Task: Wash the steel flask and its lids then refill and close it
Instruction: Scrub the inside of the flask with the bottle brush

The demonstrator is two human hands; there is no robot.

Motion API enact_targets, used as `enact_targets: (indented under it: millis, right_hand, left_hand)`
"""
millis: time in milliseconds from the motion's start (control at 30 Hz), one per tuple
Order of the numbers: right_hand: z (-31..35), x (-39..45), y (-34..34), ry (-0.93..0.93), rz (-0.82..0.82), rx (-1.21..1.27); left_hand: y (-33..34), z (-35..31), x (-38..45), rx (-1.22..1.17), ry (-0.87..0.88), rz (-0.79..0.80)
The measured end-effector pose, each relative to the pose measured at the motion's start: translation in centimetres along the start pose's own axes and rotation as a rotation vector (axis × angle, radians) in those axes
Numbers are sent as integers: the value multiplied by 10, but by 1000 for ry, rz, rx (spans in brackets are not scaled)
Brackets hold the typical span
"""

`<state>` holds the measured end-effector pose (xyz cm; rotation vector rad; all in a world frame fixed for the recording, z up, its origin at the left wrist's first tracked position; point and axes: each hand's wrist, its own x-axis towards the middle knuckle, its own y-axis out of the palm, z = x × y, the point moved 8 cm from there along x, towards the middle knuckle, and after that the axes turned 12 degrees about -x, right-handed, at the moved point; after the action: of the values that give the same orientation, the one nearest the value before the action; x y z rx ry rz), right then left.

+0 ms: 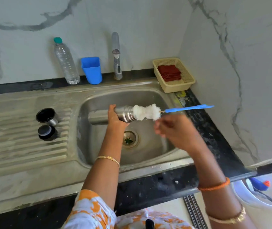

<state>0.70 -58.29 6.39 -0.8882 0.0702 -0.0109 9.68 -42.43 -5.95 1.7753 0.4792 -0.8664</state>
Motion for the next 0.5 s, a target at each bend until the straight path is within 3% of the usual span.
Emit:
enact_targets:
  millis: [67,100,133,200,267,500]
  right_hand:
    - [45,-19,-51,-304,-317,-124]
    - [58,-22,-63,-370,-380,-294]
    - [61,-15,-63,-352,-326,-513]
    - [37,8,-52,-141,-62,-823]
    - [20,13,-43,-25,90,-884]
    - [33,-1,-30,-117,-4,-865]
  left_hand:
    - [-6,-3,2,23,-2,-25]
    - [-8,-4,3,27,-1,-34]
    - [-10,-5,3,28,3,-45]
    - [-16,-6,5,43,9,-67]
    - [-20,-9,5,82,18,-66]
    - [-26,-21,5,97,67,-1]
